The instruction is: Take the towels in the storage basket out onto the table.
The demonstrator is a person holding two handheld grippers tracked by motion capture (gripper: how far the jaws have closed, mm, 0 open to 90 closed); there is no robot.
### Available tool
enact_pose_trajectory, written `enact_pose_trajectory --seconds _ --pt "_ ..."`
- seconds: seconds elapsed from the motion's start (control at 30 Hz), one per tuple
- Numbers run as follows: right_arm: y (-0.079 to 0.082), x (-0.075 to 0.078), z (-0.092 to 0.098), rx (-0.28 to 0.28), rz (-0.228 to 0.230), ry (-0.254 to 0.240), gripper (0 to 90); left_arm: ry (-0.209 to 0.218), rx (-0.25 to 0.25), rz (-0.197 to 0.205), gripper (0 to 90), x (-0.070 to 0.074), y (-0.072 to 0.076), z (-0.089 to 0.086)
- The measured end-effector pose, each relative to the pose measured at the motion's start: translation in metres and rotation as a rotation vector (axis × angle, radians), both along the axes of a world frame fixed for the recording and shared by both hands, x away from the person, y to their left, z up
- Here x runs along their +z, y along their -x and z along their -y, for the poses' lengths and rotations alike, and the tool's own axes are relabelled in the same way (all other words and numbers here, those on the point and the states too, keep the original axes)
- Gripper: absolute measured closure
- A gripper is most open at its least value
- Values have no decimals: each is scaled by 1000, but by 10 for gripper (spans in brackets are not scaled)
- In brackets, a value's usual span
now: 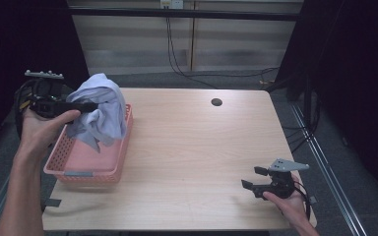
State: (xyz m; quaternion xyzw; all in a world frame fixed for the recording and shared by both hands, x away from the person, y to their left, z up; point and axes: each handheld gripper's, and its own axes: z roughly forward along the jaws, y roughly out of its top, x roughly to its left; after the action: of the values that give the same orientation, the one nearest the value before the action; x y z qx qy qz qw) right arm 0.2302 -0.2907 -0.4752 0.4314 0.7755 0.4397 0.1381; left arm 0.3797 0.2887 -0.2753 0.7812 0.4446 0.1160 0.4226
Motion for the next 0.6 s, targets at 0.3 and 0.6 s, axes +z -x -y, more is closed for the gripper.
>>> enact_pose_trajectory --seconds 0.3,0.6 --pt "0 0 1 1 1 0 221 9 -53 25 480 17 -8 31" --pt "0 1 1 -3 -4 -5 221 0 -116 26 480 14 -16 76"
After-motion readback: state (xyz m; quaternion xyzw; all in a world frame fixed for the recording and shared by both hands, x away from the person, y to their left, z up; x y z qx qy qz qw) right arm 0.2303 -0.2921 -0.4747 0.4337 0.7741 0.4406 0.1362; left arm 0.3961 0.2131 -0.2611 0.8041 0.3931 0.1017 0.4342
